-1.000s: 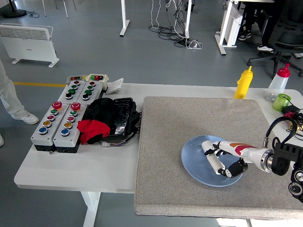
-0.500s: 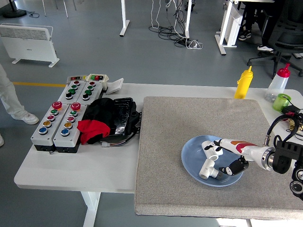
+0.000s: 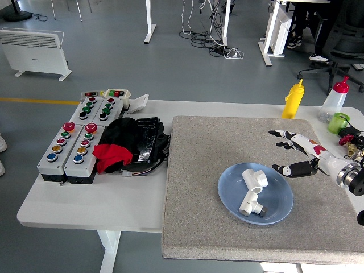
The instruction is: Pick pipe place plate twice
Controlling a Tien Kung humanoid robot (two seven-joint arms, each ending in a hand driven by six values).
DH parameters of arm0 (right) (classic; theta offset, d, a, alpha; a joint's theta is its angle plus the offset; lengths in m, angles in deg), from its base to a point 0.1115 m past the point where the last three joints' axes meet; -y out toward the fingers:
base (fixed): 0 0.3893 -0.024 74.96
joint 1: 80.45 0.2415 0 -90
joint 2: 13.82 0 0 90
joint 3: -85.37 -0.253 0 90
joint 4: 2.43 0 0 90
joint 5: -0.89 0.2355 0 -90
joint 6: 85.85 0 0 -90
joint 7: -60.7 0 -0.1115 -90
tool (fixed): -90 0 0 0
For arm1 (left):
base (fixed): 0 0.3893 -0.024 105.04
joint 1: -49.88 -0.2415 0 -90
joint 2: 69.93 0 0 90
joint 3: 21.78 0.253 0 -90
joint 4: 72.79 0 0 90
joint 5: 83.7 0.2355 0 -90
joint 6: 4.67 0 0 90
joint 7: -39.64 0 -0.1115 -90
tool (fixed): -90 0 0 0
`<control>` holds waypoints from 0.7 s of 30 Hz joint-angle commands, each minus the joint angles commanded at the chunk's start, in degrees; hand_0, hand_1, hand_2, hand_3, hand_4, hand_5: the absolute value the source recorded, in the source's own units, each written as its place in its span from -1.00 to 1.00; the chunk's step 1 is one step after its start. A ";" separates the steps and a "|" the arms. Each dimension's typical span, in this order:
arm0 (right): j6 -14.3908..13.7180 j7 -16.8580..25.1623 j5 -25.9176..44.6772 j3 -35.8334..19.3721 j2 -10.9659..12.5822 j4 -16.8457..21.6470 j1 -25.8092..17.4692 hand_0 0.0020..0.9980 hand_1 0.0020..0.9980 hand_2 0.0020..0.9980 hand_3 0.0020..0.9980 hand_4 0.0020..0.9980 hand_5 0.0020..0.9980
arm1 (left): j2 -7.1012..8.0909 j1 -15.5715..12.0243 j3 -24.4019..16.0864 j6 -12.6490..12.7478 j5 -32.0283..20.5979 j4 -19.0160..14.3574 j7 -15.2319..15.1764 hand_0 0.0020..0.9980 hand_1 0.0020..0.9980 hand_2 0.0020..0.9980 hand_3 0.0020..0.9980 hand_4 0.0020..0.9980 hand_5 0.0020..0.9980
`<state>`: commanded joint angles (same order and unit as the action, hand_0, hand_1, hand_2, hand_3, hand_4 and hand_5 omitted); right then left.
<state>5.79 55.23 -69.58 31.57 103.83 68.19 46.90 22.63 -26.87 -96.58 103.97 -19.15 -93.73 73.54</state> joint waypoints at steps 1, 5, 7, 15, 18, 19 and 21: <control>-1.25 0.55 2.61 -1.39 0.13 -0.25 -1.05 0.84 0.74 1.00 1.00 0.49 -0.49 | 0.01 -0.06 -0.01 0.00 0.03 0.01 -0.02 0.32 0.28 0.22 0.23 -0.24 1.00; -3.25 2.30 12.26 -6.46 0.44 0.29 -4.45 0.84 0.74 1.00 1.00 0.49 -0.49 | 0.03 -0.21 -0.09 -0.02 0.14 0.04 -0.10 0.32 0.28 0.22 0.23 -0.24 1.00; -3.79 3.13 17.10 -8.94 0.49 0.73 -5.97 0.81 0.71 0.94 0.87 0.33 -0.34 | 0.03 -0.26 -0.14 -0.05 0.21 0.05 -0.14 0.32 0.28 0.22 0.23 -0.24 1.00; -4.96 3.04 35.89 -22.13 -1.71 2.08 -13.21 0.79 0.69 0.95 0.84 0.26 -0.15 | -0.03 -0.56 -0.49 -0.21 0.76 0.08 -0.15 0.32 0.28 0.22 0.23 -0.24 1.00; -4.65 2.31 42.87 -28.09 -3.09 2.30 -15.51 0.79 0.68 0.94 0.84 0.26 0.00 | -0.08 -0.67 -0.56 -0.21 0.81 0.09 -0.18 0.32 0.28 0.23 0.24 -0.24 1.00; -4.52 2.05 45.05 -30.23 -3.81 2.37 -16.64 0.79 0.68 0.94 0.84 0.26 0.00 | -0.11 -0.72 -0.60 -0.22 0.84 0.09 -0.20 0.32 0.28 0.23 0.24 -0.24 1.00; -4.51 1.92 49.25 -34.45 -4.64 2.42 -18.33 0.79 0.68 0.94 0.84 0.26 0.00 | -0.15 -0.76 -0.74 -0.30 1.05 0.10 -0.19 0.32 0.28 0.23 0.24 -0.24 1.00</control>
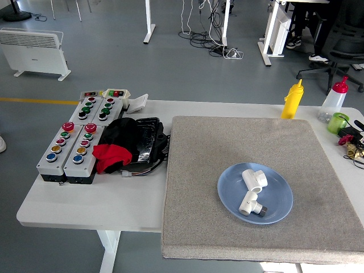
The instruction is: Pick pipe place plate twice
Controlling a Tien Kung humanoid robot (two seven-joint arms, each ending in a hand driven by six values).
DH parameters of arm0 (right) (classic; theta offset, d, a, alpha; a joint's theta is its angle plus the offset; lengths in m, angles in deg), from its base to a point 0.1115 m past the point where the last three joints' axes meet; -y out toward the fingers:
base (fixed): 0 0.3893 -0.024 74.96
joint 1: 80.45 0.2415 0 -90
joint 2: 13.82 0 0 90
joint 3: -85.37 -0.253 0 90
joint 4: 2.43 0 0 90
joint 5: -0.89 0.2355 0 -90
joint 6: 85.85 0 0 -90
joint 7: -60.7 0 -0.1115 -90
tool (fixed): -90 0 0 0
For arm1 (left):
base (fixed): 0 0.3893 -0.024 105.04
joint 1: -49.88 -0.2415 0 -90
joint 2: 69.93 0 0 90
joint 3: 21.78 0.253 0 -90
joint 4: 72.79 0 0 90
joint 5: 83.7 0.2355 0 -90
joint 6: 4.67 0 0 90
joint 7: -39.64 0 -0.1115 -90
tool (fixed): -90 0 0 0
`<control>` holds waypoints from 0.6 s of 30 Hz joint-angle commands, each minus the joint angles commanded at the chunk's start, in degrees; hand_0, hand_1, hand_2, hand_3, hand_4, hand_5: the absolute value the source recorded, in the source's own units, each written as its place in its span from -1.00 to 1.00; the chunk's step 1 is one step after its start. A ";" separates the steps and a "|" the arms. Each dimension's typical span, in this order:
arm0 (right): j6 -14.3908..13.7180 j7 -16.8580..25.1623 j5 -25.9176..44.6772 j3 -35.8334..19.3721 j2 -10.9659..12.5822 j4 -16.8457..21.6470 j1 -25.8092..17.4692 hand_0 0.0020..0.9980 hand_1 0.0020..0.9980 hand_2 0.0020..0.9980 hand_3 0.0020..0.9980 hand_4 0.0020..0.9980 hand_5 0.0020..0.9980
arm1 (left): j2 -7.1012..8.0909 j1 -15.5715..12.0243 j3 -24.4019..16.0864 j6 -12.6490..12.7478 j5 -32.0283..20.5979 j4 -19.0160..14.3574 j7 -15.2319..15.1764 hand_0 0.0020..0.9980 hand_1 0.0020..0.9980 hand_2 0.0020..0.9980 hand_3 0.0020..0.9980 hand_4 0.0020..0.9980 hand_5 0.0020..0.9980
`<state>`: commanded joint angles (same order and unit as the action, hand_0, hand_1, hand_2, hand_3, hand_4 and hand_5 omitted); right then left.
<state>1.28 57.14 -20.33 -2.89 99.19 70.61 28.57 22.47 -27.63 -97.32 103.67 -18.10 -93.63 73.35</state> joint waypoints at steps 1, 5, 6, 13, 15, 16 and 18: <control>-0.29 0.39 1.36 -2.02 -0.36 0.06 -1.08 0.79 0.68 0.94 0.84 0.26 0.00 | 0.03 -0.02 -0.05 -0.09 0.11 0.02 -0.02 0.32 0.28 0.23 0.24 -0.24 1.00; 0.31 0.36 1.82 -6.26 -0.86 0.06 -3.69 0.73 0.63 0.87 0.83 0.25 0.08 | 0.04 0.02 -0.11 -0.19 0.17 0.09 -0.21 0.32 0.28 0.23 0.24 -0.24 1.00; 0.37 0.42 1.69 -6.94 -0.97 0.09 -4.33 0.73 0.63 0.87 0.83 0.25 0.08 | 0.06 0.09 -0.06 -0.21 0.08 0.12 -0.28 0.32 0.28 0.23 0.24 -0.24 1.00; 0.94 0.86 1.04 -10.25 -2.10 0.34 -7.57 0.72 0.62 0.79 0.74 0.25 0.11 | 0.12 0.51 0.16 -0.11 -0.46 0.22 -0.55 0.32 0.28 0.23 0.24 -0.25 1.00; 1.20 0.95 1.04 -11.52 -2.80 0.46 -8.81 0.70 0.61 0.75 0.71 0.25 0.14 | 0.13 0.70 0.12 -0.18 -0.35 0.24 -0.55 0.32 0.28 0.23 0.23 -0.25 1.00; 1.32 1.12 1.09 -12.05 -3.16 0.55 -9.44 0.70 0.61 0.75 0.71 0.25 0.14 | 0.13 0.77 0.12 -0.19 -0.37 0.26 -0.58 0.32 0.28 0.23 0.23 -0.25 1.00; 1.51 1.36 1.29 -12.98 -3.82 0.73 -10.48 0.70 0.61 0.75 0.71 0.25 0.14 | 0.11 0.90 0.06 -0.21 -0.29 0.27 -0.59 0.32 0.28 0.23 0.23 -0.25 1.00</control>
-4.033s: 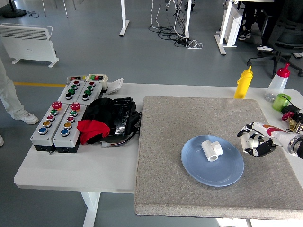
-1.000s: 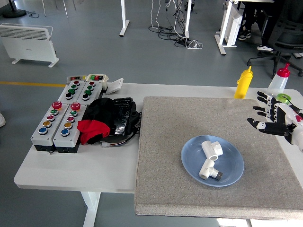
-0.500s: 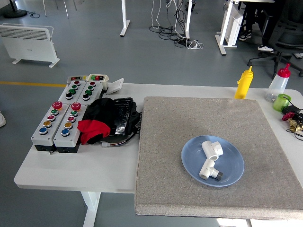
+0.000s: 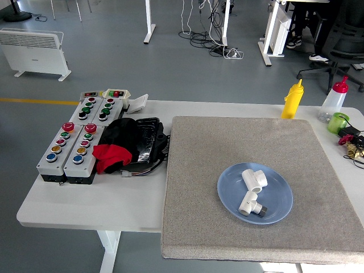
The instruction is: Pick pipe place plate twice
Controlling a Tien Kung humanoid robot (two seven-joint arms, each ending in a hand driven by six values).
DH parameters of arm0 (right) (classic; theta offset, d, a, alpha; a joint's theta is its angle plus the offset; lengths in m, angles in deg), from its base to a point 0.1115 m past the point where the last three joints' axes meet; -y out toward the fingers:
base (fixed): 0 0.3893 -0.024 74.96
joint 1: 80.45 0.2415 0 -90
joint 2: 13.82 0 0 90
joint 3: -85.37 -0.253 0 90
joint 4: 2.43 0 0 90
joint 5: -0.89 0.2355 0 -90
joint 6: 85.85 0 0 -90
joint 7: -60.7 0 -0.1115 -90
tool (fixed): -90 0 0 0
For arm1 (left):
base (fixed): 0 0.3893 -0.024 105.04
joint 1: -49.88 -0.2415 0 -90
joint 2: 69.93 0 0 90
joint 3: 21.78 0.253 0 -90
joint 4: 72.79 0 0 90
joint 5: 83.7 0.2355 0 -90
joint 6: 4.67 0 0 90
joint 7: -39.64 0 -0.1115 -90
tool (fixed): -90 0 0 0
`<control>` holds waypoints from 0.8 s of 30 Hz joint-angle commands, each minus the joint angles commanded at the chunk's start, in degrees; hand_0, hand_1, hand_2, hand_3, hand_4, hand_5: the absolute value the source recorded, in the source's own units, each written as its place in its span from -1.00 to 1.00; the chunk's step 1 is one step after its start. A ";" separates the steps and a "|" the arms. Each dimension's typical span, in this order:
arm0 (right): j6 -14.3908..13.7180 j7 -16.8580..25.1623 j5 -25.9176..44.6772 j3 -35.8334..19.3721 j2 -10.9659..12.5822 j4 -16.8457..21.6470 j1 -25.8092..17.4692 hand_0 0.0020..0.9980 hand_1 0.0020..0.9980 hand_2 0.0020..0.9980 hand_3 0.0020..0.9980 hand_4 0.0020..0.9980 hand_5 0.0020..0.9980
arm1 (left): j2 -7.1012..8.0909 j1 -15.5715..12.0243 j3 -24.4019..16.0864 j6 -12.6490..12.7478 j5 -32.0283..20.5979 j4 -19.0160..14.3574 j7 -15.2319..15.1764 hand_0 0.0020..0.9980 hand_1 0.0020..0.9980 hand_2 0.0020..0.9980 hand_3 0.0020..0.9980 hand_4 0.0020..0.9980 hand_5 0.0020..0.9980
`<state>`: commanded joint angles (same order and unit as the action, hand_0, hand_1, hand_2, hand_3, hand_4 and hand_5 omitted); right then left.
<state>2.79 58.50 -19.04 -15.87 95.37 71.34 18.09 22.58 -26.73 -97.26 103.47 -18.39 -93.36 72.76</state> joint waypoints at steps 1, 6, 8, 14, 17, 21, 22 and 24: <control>0.03 0.03 0.03 -0.12 -0.09 0.02 -0.14 0.70 0.61 0.75 0.71 0.25 0.14 | 0.00 0.02 -0.01 0.00 0.01 0.00 0.00 0.32 0.28 0.23 0.23 -0.25 1.00; 0.23 0.19 0.40 -2.25 -1.90 0.12 -2.10 0.68 0.60 0.73 0.69 0.24 0.14 | 0.03 0.45 -0.26 -0.28 0.56 0.10 -0.09 0.32 0.28 0.22 0.23 -0.26 1.00; 0.22 0.34 0.37 -2.84 -2.49 0.17 -2.55 0.68 0.60 0.73 0.69 0.24 0.14 | 0.04 0.58 -0.36 -0.35 0.73 0.14 -0.13 0.32 0.28 0.22 0.23 -0.26 1.00; -0.12 1.14 0.57 -3.75 -3.63 0.10 -3.18 0.68 0.60 0.72 0.68 0.23 0.15 | 0.03 0.71 -0.52 -0.47 0.99 0.20 -0.23 0.32 0.28 0.22 0.23 -0.26 1.00; -0.23 1.39 0.79 -3.89 -3.72 0.16 -3.24 0.67 0.58 0.70 0.67 0.23 0.14 | 0.05 0.64 -0.60 -0.50 1.12 0.21 -0.21 0.31 0.28 0.22 0.24 -0.26 1.00; -0.58 1.83 0.89 -4.02 -3.74 0.26 -3.20 0.65 0.57 0.69 0.67 0.22 0.12 | 0.07 0.65 -0.62 -0.55 1.21 0.23 -0.21 0.31 0.28 0.22 0.23 -0.26 1.00; -0.59 1.85 0.89 -4.02 -3.74 0.26 -3.20 0.65 0.57 0.69 0.67 0.22 0.12 | 0.07 0.65 -0.62 -0.56 1.21 0.23 -0.21 0.31 0.28 0.22 0.23 -0.26 1.00; -1.11 2.67 1.42 -4.13 -3.86 0.24 -3.19 0.65 0.57 0.69 0.67 0.22 0.12 | 0.09 0.70 -0.63 -0.51 1.19 0.24 -0.20 0.31 0.28 0.22 0.23 -0.26 1.00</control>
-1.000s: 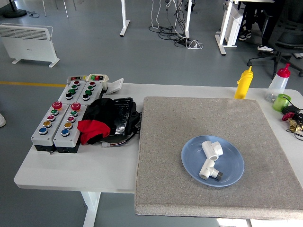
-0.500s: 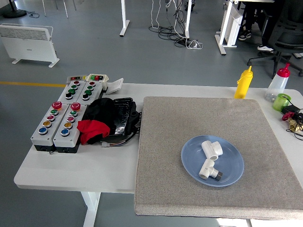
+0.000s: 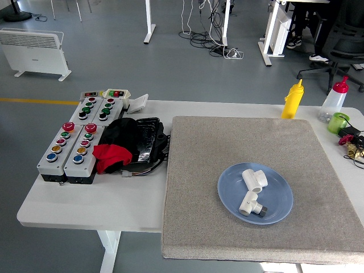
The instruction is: Pick pipe place plate twice
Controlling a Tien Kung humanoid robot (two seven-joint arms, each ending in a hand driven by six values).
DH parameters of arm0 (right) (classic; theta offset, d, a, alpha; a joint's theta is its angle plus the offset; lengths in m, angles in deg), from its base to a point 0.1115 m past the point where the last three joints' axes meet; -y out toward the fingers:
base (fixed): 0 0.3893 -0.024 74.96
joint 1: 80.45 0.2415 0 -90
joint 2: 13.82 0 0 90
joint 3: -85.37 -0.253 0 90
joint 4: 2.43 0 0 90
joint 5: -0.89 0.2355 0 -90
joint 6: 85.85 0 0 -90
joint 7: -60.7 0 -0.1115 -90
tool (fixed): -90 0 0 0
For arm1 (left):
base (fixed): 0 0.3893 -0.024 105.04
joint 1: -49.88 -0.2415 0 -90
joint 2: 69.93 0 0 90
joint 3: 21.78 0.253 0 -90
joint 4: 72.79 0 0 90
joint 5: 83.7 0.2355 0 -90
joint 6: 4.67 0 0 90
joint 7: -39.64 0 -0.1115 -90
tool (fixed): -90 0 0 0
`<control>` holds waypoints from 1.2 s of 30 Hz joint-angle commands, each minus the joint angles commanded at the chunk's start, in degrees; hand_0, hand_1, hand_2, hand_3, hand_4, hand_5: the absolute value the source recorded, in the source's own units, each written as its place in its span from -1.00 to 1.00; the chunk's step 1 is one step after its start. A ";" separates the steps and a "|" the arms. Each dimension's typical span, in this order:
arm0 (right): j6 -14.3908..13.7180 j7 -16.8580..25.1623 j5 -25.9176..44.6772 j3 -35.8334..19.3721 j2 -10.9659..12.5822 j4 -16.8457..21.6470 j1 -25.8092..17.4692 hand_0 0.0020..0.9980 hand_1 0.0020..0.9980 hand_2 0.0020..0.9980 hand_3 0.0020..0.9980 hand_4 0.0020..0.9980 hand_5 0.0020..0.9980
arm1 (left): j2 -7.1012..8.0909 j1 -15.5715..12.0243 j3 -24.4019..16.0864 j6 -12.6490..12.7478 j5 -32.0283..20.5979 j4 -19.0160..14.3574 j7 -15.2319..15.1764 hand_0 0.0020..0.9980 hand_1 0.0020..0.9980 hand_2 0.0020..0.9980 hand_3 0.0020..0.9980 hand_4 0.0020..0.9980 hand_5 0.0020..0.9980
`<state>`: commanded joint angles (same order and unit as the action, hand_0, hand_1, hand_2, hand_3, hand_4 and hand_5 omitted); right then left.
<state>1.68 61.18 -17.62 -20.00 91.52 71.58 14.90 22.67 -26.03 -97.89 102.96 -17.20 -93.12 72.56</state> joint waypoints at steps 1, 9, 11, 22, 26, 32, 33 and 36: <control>-0.16 0.23 0.24 -0.04 -0.05 -0.03 0.03 0.65 0.57 0.69 0.67 0.22 0.12 | -0.01 0.03 -0.04 0.00 0.06 0.00 0.03 0.31 0.28 0.22 0.23 -0.26 1.00; -0.86 0.55 0.52 0.45 -0.34 -0.32 -0.19 0.66 0.59 0.66 0.66 0.22 0.10 | -0.16 -0.04 -0.26 -0.05 0.46 -0.05 0.32 0.31 0.28 0.22 0.23 -0.26 1.00; -0.85 0.57 0.61 0.59 -0.42 -0.39 -0.32 0.66 0.59 0.66 0.66 0.22 0.10 | -0.18 -0.12 -0.30 -0.07 0.57 -0.07 0.39 0.31 0.28 0.22 0.23 -0.26 1.00; -1.12 0.64 2.01 1.18 -0.55 -0.64 -0.73 0.66 0.58 0.63 0.65 0.19 0.06 | -0.18 -0.86 -0.62 -0.17 1.48 -0.17 0.99 0.31 0.28 0.22 0.23 -0.27 1.00; -1.13 0.55 2.10 1.27 -0.62 -0.66 -0.81 0.66 0.58 0.63 0.65 0.19 0.06 | -0.18 -1.12 -0.45 -0.07 1.22 -0.12 0.87 0.31 0.28 0.22 0.23 -0.27 1.00; -1.22 0.65 2.39 1.76 -0.53 -0.87 -1.39 0.66 0.58 0.63 0.63 0.17 0.04 | -0.20 -1.42 -0.49 0.28 0.95 -0.08 0.70 0.31 0.28 0.22 0.23 -0.27 1.00; -1.23 0.66 2.42 1.78 -0.52 -0.88 -1.41 0.66 0.58 0.63 0.63 0.17 0.03 | -0.21 -1.44 -0.49 0.30 0.93 -0.09 0.71 0.31 0.28 0.22 0.23 -0.27 1.00; -1.14 0.45 3.55 2.14 -0.75 -1.13 -1.46 0.66 0.58 0.63 0.63 0.17 0.03 | -0.30 -1.73 -0.51 0.30 0.98 -0.08 0.76 0.31 0.28 0.22 0.23 -0.27 1.00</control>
<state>0.55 61.62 -14.07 -17.85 90.76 70.45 13.44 22.36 -27.76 -98.40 103.26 -16.21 -93.20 73.32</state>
